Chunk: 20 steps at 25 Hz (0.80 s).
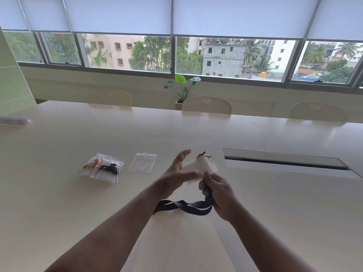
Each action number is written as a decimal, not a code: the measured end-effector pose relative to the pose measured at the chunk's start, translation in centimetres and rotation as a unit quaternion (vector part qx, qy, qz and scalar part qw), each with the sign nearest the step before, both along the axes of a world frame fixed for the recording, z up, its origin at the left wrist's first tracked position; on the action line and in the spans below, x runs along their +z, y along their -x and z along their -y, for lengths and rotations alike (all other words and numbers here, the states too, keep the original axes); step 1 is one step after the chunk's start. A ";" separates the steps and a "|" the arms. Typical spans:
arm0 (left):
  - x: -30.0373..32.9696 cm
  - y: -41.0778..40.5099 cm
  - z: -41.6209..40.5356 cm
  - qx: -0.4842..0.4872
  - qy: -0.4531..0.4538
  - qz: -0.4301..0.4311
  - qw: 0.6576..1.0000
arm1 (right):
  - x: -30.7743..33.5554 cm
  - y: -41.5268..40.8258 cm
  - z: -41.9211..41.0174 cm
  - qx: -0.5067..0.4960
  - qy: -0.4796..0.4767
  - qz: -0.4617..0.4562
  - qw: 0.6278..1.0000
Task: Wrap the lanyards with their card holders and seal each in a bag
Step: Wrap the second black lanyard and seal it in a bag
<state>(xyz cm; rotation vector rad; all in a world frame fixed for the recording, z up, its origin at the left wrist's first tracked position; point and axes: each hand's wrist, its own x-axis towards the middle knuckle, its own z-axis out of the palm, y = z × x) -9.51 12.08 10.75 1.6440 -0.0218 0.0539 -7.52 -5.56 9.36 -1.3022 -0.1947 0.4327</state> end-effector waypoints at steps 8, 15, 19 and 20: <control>-0.6 -0.5 1.2 -0.034 0.296 -0.048 0.953 | -0.1 -0.2 -0.6 0.025 -0.036 0.029 0.999; 1.6 -1.4 1.5 0.111 0.324 -0.023 0.939 | -1.1 -0.3 -0.4 -0.128 0.197 0.201 0.951; 3.1 -1.4 1.9 0.115 0.310 0.000 0.944 | -1.0 -1.4 -0.4 -0.139 0.270 0.300 0.904; 3.5 -1.4 1.9 0.119 0.315 0.008 0.942 | -0.9 -1.7 -0.2 -0.111 0.274 0.292 0.909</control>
